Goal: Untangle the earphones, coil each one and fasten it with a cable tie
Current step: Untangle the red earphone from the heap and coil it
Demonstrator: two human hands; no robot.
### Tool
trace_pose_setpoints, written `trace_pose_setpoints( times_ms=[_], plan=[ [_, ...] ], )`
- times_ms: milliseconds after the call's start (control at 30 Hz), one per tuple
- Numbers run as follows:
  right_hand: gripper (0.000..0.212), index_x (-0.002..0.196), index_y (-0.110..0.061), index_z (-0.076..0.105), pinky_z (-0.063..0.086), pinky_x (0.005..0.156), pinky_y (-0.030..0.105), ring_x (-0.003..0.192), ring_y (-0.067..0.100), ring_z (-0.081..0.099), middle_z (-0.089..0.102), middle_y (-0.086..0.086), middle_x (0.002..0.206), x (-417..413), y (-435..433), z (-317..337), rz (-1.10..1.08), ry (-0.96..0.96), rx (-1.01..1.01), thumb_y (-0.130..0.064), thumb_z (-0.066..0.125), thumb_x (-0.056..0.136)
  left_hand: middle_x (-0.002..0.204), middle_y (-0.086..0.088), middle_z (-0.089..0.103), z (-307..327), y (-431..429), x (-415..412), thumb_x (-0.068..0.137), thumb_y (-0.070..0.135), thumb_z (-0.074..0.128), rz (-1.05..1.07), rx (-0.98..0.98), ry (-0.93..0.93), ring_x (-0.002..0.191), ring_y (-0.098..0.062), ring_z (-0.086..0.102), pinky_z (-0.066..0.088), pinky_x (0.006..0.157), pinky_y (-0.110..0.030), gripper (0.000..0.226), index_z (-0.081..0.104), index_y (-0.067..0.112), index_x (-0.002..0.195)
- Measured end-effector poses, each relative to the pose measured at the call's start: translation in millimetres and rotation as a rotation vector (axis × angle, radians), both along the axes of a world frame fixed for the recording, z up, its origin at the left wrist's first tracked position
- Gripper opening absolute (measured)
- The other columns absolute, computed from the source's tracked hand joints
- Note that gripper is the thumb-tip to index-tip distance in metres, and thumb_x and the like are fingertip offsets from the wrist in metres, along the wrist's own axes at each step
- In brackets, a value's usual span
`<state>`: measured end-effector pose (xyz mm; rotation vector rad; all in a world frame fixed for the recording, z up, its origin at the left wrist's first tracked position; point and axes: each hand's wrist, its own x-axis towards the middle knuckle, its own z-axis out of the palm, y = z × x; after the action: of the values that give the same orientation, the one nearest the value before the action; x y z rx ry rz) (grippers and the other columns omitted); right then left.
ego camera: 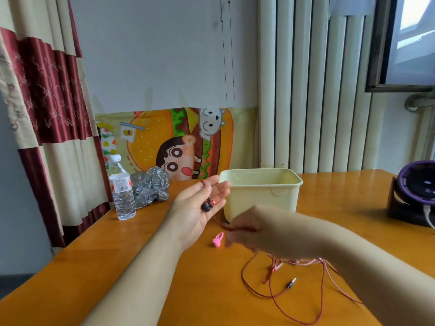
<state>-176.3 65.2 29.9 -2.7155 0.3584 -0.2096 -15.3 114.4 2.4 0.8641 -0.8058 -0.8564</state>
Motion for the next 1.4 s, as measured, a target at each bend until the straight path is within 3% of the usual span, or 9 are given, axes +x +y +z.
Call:
trace_pose_setpoints(
  times_ms=[167,300,500,733,900,1033,1233,1333,1400],
  plan=[
    [0.022,0.082,-0.017,0.065,0.037,0.046,0.012,0.049,0.0,0.049,0.055,-0.018,0.054,-8.3,0.4,34.1,0.016,-0.3,-0.013,-0.03,0.052,0.094,0.102,-0.006,0.072,-13.1,0.7,-5.1,0.099,0.005,0.041,-0.083,0.122,-0.279,0.099,-0.017,0.067,0.052,0.092,-0.03,0.025,0.061,0.008,0.114],
    [0.028,0.082,-0.012,0.068,0.03,0.044,0.015,0.047,0.006,0.037,0.044,-0.004,0.054,-5.3,-11.8,42.5,-0.039,-0.454,0.037,-0.034,0.052,0.092,0.078,-0.003,0.068,-11.3,6.6,-10.9,0.092,0.023,0.047,-0.173,0.1,-0.233,0.081,-0.014,0.064,0.048,0.098,-0.039,0.027,0.061,0.006,0.109],
    [0.031,0.088,-0.01,0.071,0.026,0.041,0.011,0.041,0.004,0.033,0.039,-0.009,0.042,4.5,-23.6,43.0,-0.104,-0.548,0.064,-0.033,0.052,0.093,0.076,-0.007,0.066,-6.4,8.5,-24.5,0.088,0.032,0.039,-0.231,0.049,-0.282,0.081,-0.016,0.065,0.05,0.095,-0.043,0.041,0.062,0.001,0.101],
    [0.037,0.078,-0.01,0.068,0.029,0.049,0.022,0.051,0.008,0.034,0.04,-0.002,0.057,14.1,-44.1,25.6,-0.19,-0.608,0.342,-0.045,0.057,0.083,0.064,-0.004,0.056,3.6,16.2,-36.0,0.09,0.027,0.04,-0.348,-0.073,-0.171,0.073,-0.018,0.062,0.053,0.087,-0.041,0.034,0.068,0.007,0.084],
    [0.038,0.073,-0.011,0.064,0.026,0.05,0.026,0.051,0.013,0.032,0.04,-0.001,0.056,21.1,-41.4,-17.6,-0.138,-0.443,0.551,-0.044,0.054,0.087,0.068,-0.002,0.058,21.7,13.2,-26.5,0.093,0.024,0.039,-0.296,-0.231,0.133,0.071,-0.016,0.064,0.057,0.077,-0.038,0.035,0.071,0.009,0.09],
    [0.033,0.088,-0.015,0.068,0.032,0.048,0.013,0.047,0.001,0.042,0.049,-0.018,0.05,19.9,-20.4,-23.4,-0.096,-0.228,0.24,-0.035,0.045,0.098,0.078,0.001,0.066,16.5,4.5,-4.3,0.102,0.023,0.032,-0.096,-0.208,0.142,0.086,-0.015,0.068,0.052,0.086,-0.043,0.032,0.061,0.012,0.106],
    [0.03,0.083,-0.015,0.06,0.036,0.058,0.026,0.061,0.014,0.045,0.054,0.002,0.071,11.2,-0.4,-1.3,-0.121,0.022,-0.149,-0.034,0.043,0.099,0.082,0.001,0.07,-6.3,-1.2,-7.4,0.103,0.021,0.028,0.004,-0.043,-0.214,0.095,-0.013,0.065,0.05,0.087,-0.039,0.035,0.062,0.012,0.106],
    [0.03,0.09,-0.013,0.068,0.035,0.053,0.02,0.057,0.009,0.045,0.058,-0.002,0.07,5.7,-3.7,13.9,-0.145,-0.005,-0.219,-0.033,0.046,0.097,0.088,0.003,0.071,-15.6,-1.9,-12.1,0.103,0.028,0.03,-0.024,0.093,-0.423,0.088,-0.01,0.063,0.05,0.077,-0.029,0.036,0.063,0.012,0.106],
    [0.036,0.088,-0.012,0.069,0.039,0.055,0.025,0.06,0.014,0.051,0.063,0.002,0.074,4.0,-7.7,21.1,-0.159,-0.058,-0.24,-0.036,0.044,0.098,0.1,-0.004,0.072,-19.0,-1.5,-14.1,0.101,0.036,0.034,-0.1,0.144,-0.452,0.097,-0.016,0.063,0.047,0.086,-0.035,0.039,0.064,0.013,0.11]
  ],
)
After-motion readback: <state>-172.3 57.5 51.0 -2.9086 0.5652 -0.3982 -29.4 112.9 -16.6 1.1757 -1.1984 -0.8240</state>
